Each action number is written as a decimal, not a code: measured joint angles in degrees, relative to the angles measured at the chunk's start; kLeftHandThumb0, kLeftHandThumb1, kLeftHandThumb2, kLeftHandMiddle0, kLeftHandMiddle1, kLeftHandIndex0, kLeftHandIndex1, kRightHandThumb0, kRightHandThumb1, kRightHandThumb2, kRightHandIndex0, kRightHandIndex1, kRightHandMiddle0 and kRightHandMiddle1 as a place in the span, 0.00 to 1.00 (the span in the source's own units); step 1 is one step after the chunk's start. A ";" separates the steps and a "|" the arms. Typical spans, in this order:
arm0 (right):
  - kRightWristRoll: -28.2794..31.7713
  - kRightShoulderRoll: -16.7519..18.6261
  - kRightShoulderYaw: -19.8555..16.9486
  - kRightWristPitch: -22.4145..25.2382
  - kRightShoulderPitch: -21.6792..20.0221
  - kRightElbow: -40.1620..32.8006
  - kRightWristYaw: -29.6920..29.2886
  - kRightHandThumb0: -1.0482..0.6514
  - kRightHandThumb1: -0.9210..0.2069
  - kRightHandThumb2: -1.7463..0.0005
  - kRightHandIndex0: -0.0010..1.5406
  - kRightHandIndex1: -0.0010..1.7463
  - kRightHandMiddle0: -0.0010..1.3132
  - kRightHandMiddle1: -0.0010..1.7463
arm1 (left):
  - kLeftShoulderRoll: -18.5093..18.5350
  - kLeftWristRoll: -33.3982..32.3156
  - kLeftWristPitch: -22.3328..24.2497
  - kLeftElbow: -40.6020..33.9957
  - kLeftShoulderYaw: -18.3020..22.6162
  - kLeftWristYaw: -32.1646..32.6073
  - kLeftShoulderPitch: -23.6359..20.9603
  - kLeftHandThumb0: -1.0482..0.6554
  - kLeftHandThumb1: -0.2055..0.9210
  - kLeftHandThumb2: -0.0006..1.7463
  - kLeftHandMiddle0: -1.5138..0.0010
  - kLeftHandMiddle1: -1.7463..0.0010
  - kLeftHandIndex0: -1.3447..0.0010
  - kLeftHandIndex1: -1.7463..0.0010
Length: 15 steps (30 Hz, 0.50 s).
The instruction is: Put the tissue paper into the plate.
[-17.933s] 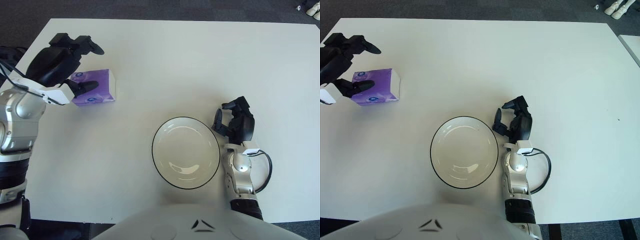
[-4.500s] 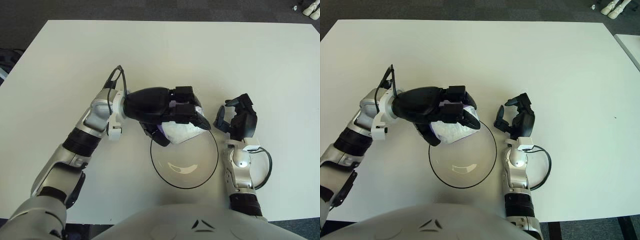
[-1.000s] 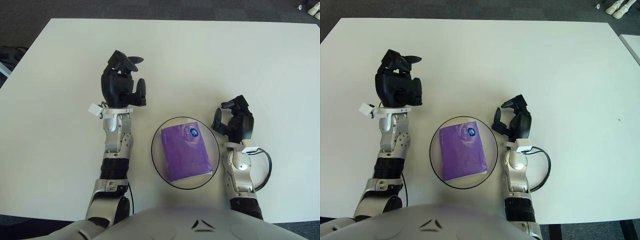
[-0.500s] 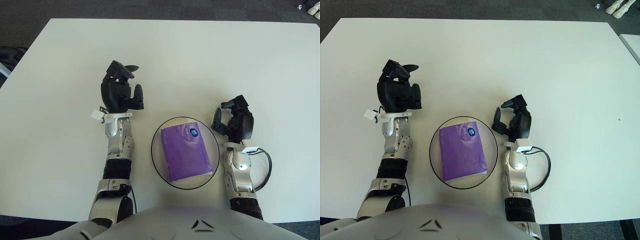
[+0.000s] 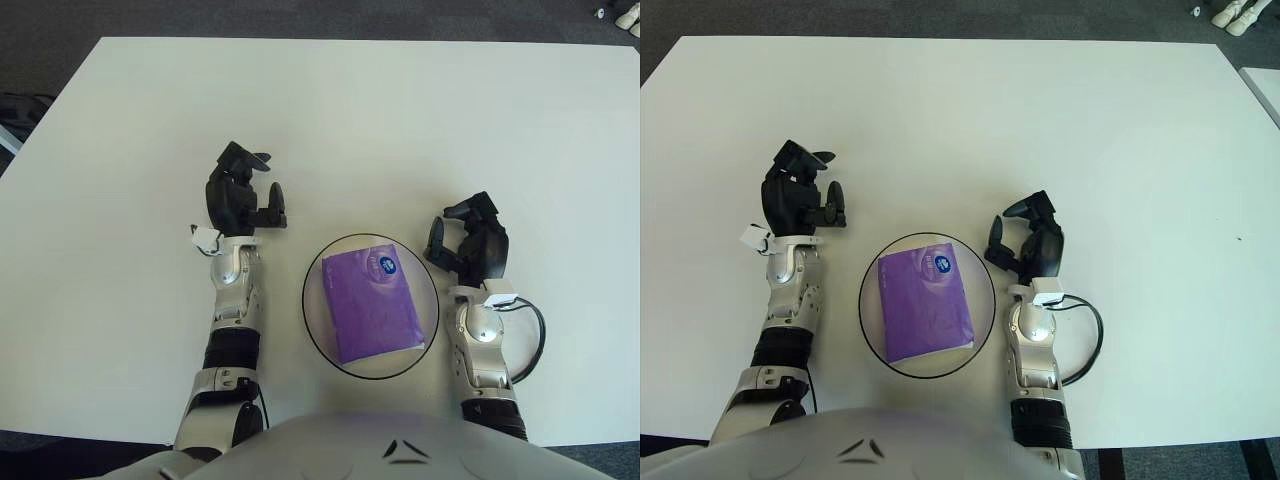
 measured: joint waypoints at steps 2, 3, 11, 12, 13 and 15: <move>-0.01 -0.01 0.08 0.59 0.24 -0.27 -0.16 0.35 0.48 0.28 0.69 1.00 0.43 1.00 | 0.03 0.94 0.21 0.17 -0.21 0.45 0.09 0.61 0.07 1.00 0.41 0.00 0.36 0.11; -0.01 -0.02 0.11 0.74 0.35 -0.42 -0.23 0.35 0.48 0.28 0.68 1.00 0.43 1.00 | 0.05 1.32 0.35 0.22 -0.31 0.58 0.15 0.61 0.07 1.00 0.41 0.00 0.36 0.11; -0.71 -0.07 0.44 1.54 1.12 -1.25 -1.09 0.35 0.48 0.28 0.69 1.00 0.43 1.00 | 0.18 4.53 1.88 0.94 -0.71 2.62 0.88 0.61 0.07 1.00 0.41 0.00 0.37 0.10; -0.88 -0.07 0.47 1.55 1.17 -1.27 -1.22 0.34 0.48 0.28 0.69 1.00 0.43 1.00 | 0.20 5.03 2.25 0.98 -0.78 3.08 0.95 0.61 0.07 1.00 0.41 0.00 0.38 0.10; -0.98 -0.07 0.50 1.55 1.18 -1.29 -1.33 0.34 0.48 0.28 0.69 1.00 0.43 1.00 | 0.22 5.58 2.56 1.00 -0.83 3.45 1.01 0.61 0.07 1.00 0.41 0.00 0.38 0.10; -1.08 -0.07 0.59 1.55 1.22 -1.32 -1.65 0.34 0.49 0.28 0.69 1.00 0.43 1.00 | 0.26 6.35 3.43 0.98 -1.00 4.09 1.25 0.61 0.07 1.00 0.41 0.00 0.38 0.10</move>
